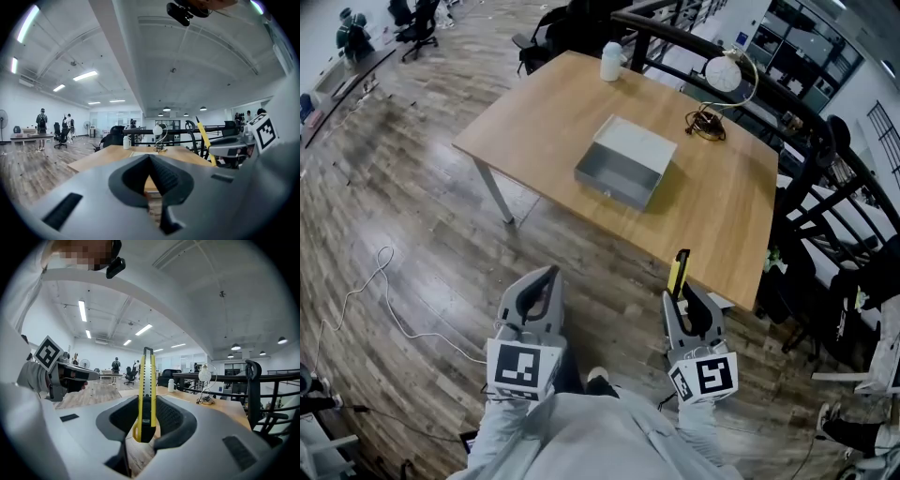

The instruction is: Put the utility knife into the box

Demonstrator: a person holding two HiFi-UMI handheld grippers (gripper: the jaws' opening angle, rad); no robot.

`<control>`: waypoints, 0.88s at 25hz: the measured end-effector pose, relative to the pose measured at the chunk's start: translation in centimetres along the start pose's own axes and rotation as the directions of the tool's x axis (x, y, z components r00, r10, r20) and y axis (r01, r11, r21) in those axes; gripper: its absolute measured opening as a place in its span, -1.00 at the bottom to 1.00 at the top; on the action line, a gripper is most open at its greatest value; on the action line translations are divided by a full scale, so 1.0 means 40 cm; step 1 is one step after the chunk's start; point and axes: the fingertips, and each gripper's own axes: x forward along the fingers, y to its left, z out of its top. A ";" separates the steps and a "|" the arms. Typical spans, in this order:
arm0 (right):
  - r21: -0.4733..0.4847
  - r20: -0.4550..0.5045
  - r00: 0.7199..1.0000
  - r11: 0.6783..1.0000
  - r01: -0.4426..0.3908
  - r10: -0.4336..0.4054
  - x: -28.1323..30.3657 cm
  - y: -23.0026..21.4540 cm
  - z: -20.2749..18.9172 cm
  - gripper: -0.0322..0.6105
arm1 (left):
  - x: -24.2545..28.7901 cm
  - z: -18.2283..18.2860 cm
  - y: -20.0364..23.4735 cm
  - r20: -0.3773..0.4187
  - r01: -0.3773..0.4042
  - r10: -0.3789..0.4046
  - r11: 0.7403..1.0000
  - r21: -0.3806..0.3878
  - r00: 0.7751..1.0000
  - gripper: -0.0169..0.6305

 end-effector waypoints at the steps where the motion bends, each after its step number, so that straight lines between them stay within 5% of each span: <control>1: 0.000 -0.001 1.000 1.000 0.004 -0.004 0.037 0.000 0.009 -0.51 | 0.024 0.007 0.029 0.000 0.003 -0.003 1.000 -0.003 1.000 -0.89; 13: 0.001 -0.019 0.996 0.996 0.087 -0.087 0.440 0.021 0.085 -0.51 | 0.307 0.067 0.363 -0.010 0.111 -0.111 0.993 0.042 0.994 -0.89; 22: 0.011 -0.077 0.978 0.981 0.196 -0.195 0.499 -0.019 0.061 -0.51 | 0.422 0.028 0.404 -0.064 0.206 -0.204 0.978 0.035 0.977 -0.89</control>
